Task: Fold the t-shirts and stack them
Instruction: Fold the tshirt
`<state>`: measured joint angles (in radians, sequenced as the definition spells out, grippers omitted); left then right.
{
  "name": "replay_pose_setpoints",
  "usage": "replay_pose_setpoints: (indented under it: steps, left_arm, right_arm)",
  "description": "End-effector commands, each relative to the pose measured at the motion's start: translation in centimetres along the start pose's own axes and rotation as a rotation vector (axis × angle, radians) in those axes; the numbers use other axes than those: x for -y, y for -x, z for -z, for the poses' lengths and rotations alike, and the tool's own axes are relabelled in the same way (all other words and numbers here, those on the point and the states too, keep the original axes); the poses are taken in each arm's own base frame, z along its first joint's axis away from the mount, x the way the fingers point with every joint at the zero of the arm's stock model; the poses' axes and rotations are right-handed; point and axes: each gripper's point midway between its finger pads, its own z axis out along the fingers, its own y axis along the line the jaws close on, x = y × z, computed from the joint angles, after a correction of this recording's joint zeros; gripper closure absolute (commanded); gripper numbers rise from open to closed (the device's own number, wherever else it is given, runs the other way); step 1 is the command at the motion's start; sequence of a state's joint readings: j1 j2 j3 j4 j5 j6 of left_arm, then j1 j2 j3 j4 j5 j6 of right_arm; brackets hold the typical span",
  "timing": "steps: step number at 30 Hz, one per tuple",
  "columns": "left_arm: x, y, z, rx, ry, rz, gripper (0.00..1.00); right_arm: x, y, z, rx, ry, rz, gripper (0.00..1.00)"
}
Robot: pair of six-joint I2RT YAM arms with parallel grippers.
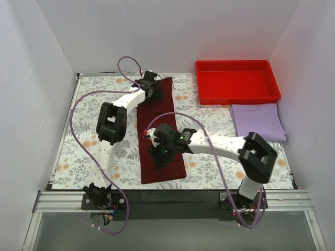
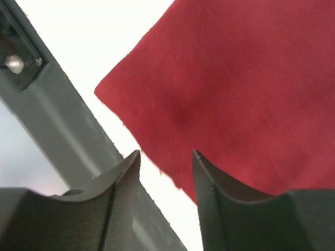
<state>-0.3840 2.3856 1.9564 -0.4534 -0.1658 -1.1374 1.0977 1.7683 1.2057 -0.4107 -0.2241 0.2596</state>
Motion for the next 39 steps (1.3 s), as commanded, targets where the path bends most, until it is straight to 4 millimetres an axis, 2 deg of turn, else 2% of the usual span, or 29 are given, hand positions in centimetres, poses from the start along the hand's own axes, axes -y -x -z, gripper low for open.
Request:
replay_pose_setpoints:
  steps: [1,2,3,4,5,7,8,9,10,11,12,13,14,15,16,17,18,19,20,21,24,26,28,32,37,39]
  left_arm:
    - [0.8,5.6,7.2,0.114,-0.020,-0.012,0.26]
    - [1.0,6.5,8.4,0.134,-0.024,-0.002,0.26]
    - [0.9,7.9,10.7,0.171,-0.026,0.013,0.26]
    - [0.7,8.1,11.7,0.177,-0.018,0.029,0.26]
    - [0.5,8.2,12.5,0.183,-0.009,0.045,0.26]
    - [-0.3,8.2,15.6,0.195,0.003,0.090,0.26]
    - [-0.6,8.1,16.7,0.198,0.003,0.109,0.26]
    - [-1.0,7.4,17.6,0.188,0.009,0.138,0.26]
    - [-1.1,7.6,20.2,0.210,-0.007,0.158,0.26]
    - [-2.2,5.1,20.1,0.161,0.021,0.166,0.26]
    - [-3.0,3.6,20.6,0.130,0.040,0.178,0.27]
    - [-3.1,2.3,21.6,0.108,0.027,0.207,0.27]
    - [-4.4,-0.5,22.6,0.070,0.042,0.206,0.28]
    - [-5.0,-1.9,23.6,0.054,0.040,0.214,0.29]
    - [-4.8,-3.8,24.2,0.023,0.019,0.223,0.30]
    - [-5.2,-4.8,26.0,0.027,-0.005,0.230,0.30]
    - [-6.7,-8.5,25.8,-0.045,0.031,0.222,0.30]
    - [-7.0,-10.4,26.2,-0.086,0.023,0.238,0.30]
    - [-7.3,-11.1,27.5,-0.080,-0.003,0.250,0.30]
    - [-8.7,-13.9,27.5,-0.139,0.034,0.247,0.30]
    - [-9.3,-16.9,29.2,-0.185,0.006,0.284,0.30]
    - [-9.8,-20.1,29.4,-0.263,-0.004,0.312,0.30]
    - [-10.3,-22.2,29.5,-0.305,-0.006,0.322,0.31]
    - [-10.1,-24.8,29.7,-0.383,-0.022,0.355,0.31]
    - [-9.8,-26.6,29.7,-0.437,-0.031,0.362,0.34]
    - [-10.0,-27.4,29.6,-0.455,-0.018,0.353,0.36]
  right_arm:
    - [0.8,0.2,5.3,0.110,-0.066,-0.040,0.49]
    - [1.4,0.2,6.1,0.139,-0.098,-0.070,0.43]
    - [1.8,-0.3,6.7,0.153,-0.118,-0.088,0.39]
    - [2.1,0.0,8.4,0.207,-0.128,-0.104,0.36]
    - [3.1,-1.3,8.5,0.205,-0.160,-0.138,0.32]
    - [4.2,-1.9,10.0,0.254,-0.193,-0.170,0.26]
    - [5.3,-3.7,9.6,0.230,-0.218,-0.198,0.26]
    - [5.7,-4.2,9.8,0.233,-0.221,-0.220,0.26]
    - [6.5,-4.7,10.2,0.242,-0.225,-0.257,0.26]
    - [6.5,-5.5,10.1,0.228,-0.203,-0.279,0.27]
    - [7.0,-7.2,9.5,0.195,-0.200,-0.323,0.28]
    - [7.2,-7.7,9.6,0.198,-0.192,-0.348,0.28]
    - [7.1,-8.2,9.4,0.190,-0.179,-0.366,0.30]
    - [7.2,-9.3,8.9,0.170,-0.179,-0.384,0.30]
    - [7.0,-9.5,8.9,0.176,-0.165,-0.406,0.31]
    - [6.4,-9.7,8.7,0.174,-0.128,-0.414,0.32]
    - [6.3,-9.9,8.1,0.186,-0.104,-0.420,0.33]
    - [5.9,-9.9,8.0,0.195,-0.078,-0.437,0.34]
    - [5.5,-10.0,7.9,0.195,-0.053,-0.443,0.35]
    - [5.5,-10.1,7.7,0.194,-0.047,-0.452,0.35]
    - [5.5,-10.2,7.0,0.190,-0.028,-0.469,0.36]
    - [5.4,-10.1,6.4,0.187,-0.013,-0.482,0.37]
    - [5.4,-9.9,5.9,0.179,-0.004,-0.490,0.41]
    - [5.5,-9.6,5.1,0.175,0.005,-0.503,0.43]
    - [6.2,-10.5,4.0,0.134,0.002,-0.539,0.45]
    - [6.7,-11.0,3.7,0.128,-0.010,-0.553,0.49]
